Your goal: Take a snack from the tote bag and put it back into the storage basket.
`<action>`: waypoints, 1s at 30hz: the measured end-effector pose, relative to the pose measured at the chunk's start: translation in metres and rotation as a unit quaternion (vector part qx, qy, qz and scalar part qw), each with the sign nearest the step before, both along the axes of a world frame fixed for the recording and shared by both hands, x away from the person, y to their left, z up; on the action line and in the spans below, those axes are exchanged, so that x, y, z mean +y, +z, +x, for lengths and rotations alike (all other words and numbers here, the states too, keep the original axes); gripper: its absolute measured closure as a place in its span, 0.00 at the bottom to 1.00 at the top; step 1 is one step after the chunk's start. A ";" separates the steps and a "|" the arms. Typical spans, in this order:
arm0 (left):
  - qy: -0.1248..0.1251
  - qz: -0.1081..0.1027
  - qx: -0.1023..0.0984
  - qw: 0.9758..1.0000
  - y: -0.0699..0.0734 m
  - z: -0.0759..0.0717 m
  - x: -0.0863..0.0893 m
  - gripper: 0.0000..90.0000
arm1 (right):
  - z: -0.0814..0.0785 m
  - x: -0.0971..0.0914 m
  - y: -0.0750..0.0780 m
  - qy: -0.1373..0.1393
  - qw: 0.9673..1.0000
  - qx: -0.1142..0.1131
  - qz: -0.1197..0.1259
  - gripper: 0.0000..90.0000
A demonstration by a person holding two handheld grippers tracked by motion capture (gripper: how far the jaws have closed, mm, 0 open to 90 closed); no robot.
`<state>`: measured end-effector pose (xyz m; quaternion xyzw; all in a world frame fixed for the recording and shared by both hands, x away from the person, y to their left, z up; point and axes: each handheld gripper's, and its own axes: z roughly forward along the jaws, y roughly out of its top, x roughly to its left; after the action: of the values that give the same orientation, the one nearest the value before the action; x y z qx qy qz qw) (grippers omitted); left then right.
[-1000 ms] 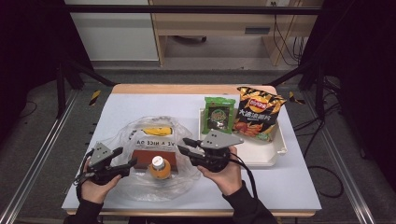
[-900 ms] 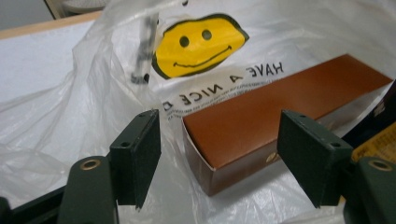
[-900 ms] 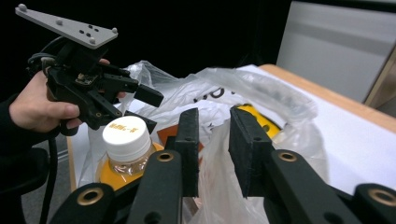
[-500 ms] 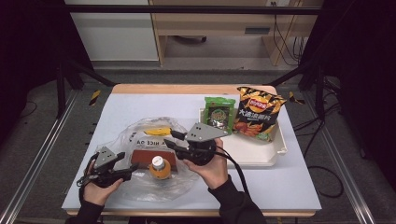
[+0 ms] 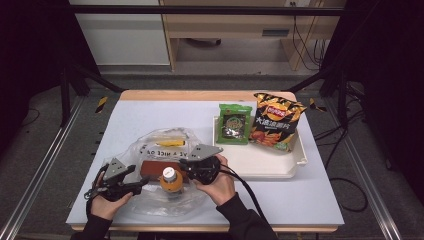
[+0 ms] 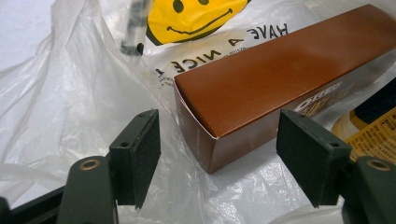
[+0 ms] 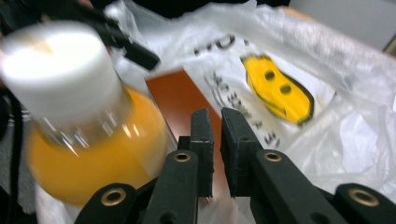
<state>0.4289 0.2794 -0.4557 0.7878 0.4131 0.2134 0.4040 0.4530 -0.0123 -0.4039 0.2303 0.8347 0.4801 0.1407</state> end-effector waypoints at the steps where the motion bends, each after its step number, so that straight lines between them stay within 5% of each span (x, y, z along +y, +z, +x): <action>1: -0.001 0.002 -0.001 1.000 0.000 0.000 0.000 0.34 | 0.000 -0.001 -0.004 -0.003 1.000 0.004 -0.006 0.92; 9: -0.006 0.006 0.003 1.000 -0.003 0.001 -0.003 0.34 | -0.001 -0.015 -0.034 -0.021 0.998 0.018 -0.049 0.92; 22: -0.007 0.006 0.005 1.000 -0.005 0.003 -0.004 0.39 | -0.009 -0.033 -0.037 -0.034 0.997 0.018 -0.068 0.79; 30: -0.009 0.011 0.008 1.000 -0.008 0.003 -0.008 0.47 | -0.016 -0.037 -0.034 -0.026 0.999 0.005 -0.032 0.78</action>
<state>0.4317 0.2717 -0.4632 0.7977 0.4068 0.2078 0.3936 0.4372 -0.0498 -0.4380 0.2500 0.8440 0.4481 0.1559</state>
